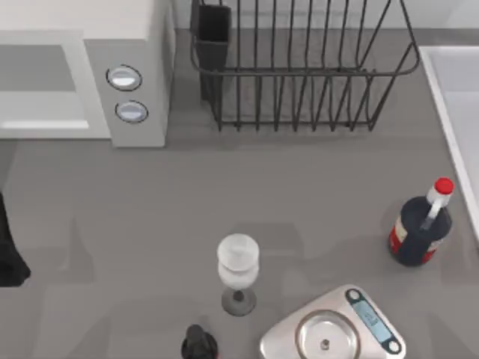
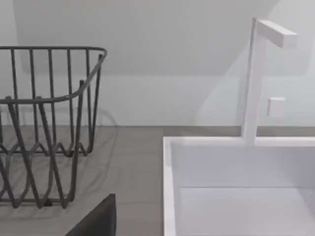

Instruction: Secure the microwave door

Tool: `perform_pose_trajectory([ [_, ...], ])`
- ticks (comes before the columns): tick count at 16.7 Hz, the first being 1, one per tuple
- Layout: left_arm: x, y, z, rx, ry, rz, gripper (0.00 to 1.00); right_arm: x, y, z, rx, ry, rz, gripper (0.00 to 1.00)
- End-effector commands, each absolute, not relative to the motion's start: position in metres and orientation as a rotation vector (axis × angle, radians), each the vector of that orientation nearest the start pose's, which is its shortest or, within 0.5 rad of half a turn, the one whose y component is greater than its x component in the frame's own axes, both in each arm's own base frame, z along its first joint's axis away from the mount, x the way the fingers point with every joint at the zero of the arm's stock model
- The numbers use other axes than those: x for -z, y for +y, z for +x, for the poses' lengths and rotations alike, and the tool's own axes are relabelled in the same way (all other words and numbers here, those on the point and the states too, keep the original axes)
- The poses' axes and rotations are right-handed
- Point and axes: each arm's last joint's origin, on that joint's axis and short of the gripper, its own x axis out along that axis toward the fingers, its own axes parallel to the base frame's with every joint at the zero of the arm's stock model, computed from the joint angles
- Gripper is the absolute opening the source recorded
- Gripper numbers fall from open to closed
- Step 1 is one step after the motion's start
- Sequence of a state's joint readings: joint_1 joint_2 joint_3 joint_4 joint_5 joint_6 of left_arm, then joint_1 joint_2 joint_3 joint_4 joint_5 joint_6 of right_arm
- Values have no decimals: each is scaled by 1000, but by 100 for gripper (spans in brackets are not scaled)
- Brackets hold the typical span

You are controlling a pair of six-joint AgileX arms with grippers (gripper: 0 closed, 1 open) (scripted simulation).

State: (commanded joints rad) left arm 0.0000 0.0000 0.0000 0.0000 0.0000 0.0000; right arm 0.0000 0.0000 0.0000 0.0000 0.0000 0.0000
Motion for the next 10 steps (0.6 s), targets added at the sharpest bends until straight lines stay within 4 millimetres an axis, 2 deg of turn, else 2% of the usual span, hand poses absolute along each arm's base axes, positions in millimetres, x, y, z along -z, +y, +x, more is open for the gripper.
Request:
perform_pose_trajectory([
  [1,-160,-1,106,0,0,0,100,-160,-1,106,0,0,0,100],
  [10,-160,-1,106,0,0,0,32,-160,-1,106,0,0,0,100],
])
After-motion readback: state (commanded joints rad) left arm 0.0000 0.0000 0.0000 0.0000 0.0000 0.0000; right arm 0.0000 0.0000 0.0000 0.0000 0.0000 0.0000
